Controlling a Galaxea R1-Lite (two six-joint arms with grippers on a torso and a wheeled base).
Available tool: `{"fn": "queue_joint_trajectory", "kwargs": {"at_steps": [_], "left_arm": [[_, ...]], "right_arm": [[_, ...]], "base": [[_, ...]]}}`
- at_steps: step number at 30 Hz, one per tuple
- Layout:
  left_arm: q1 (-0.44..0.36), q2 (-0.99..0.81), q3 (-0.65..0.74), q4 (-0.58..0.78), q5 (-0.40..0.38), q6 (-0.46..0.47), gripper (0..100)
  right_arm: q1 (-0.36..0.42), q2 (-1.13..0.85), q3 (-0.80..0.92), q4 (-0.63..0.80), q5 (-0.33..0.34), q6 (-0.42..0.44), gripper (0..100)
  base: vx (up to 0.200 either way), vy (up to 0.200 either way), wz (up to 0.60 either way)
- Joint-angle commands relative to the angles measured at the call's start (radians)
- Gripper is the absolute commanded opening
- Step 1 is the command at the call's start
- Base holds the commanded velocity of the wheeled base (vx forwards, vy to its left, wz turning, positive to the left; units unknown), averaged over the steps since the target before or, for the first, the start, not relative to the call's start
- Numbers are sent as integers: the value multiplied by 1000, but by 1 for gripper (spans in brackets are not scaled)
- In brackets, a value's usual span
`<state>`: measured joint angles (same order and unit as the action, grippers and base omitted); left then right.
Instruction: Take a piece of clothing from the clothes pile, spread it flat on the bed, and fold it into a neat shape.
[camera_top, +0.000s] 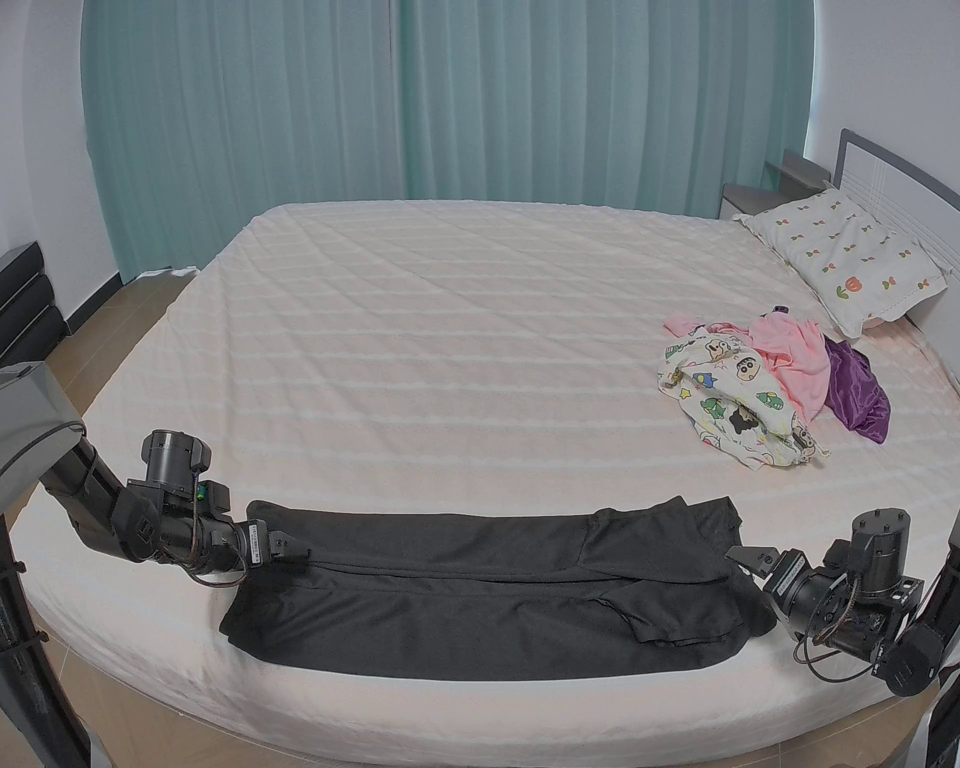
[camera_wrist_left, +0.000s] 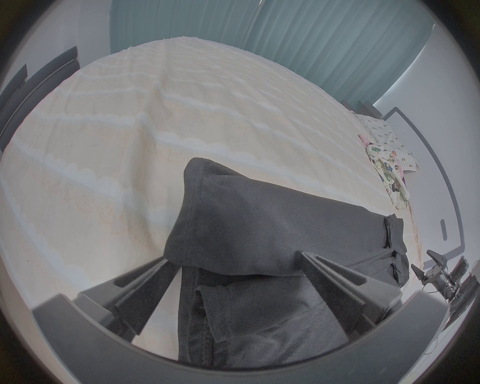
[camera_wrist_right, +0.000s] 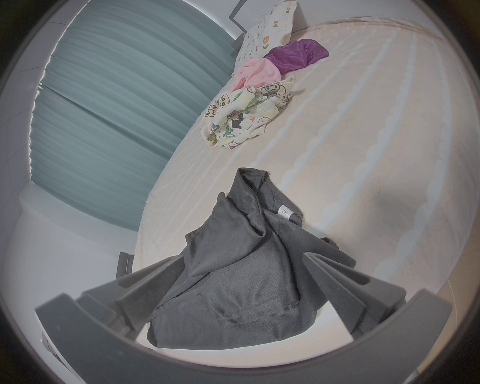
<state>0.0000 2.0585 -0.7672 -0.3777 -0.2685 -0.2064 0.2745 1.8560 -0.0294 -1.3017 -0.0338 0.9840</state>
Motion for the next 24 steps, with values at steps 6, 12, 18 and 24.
{"fn": "queue_joint_trajectory", "kwargs": {"at_steps": [6, 12, 18, 24], "left_arm": [[-2, 20, 13, -47, 0, -2, 0], [0, 14, 29, -49, 2, 1, 0], [17, -3, 32, -47, 3, 1, 0], [71, -52, 32, -40, 0, -2, 0]], "right_arm": [[0, 2, 0, -1, 0, 1, 100], [0, 2, 0, -1, 0, 1, 100], [0, 2, 0, -1, 0, 1, 100], [0, 2, 0, -1, 0, 1, 100]], "base": [[0, 0, 0], [0, 0, 0], [0, 0, 0], [0, 0, 0]]}}
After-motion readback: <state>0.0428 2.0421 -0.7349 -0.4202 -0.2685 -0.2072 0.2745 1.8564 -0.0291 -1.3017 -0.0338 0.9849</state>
